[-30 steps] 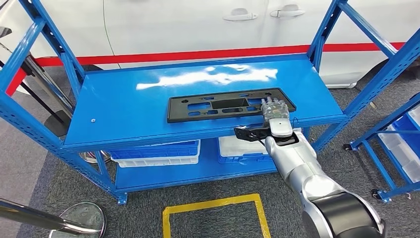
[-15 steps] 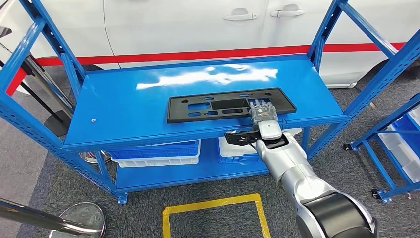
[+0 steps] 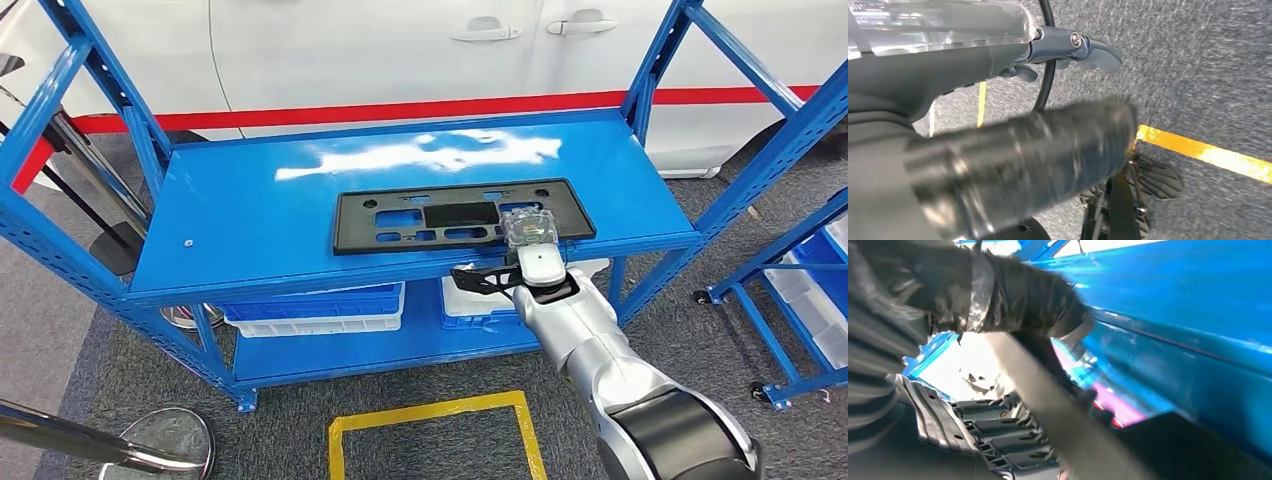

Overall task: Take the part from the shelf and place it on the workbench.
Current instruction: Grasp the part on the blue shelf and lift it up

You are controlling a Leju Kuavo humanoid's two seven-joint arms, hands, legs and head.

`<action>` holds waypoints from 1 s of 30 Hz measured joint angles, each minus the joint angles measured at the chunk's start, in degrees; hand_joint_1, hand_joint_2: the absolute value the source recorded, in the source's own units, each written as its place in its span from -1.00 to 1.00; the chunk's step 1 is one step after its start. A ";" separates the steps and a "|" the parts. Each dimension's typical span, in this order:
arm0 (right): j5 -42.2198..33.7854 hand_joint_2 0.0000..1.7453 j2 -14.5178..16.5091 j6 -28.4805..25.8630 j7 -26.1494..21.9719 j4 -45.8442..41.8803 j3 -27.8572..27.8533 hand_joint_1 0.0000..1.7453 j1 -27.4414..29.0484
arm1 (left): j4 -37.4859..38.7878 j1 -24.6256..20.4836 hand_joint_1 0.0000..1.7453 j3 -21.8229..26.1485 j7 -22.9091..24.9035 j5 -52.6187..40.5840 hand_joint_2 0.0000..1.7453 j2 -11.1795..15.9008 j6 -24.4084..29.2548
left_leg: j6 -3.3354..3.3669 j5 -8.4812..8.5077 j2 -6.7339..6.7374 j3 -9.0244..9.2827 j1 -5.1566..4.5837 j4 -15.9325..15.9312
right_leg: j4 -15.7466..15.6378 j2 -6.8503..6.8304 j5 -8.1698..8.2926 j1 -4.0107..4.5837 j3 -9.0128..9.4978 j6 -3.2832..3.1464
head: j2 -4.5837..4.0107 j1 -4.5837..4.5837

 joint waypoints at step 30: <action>1.76 1.00 -7.57 -0.81 8.13 -25.83 1.93 1.00 0.43 | 0.00 0.01 -1.00 2.00 -18.28 -1.13 1.00 -1.21 -9.22 | 0.00 -0.01 0.00 -0.09 -0.02 0.02 | 0.00 0.00 0.00 -0.02 -0.08 0.01 | 0.00 0.00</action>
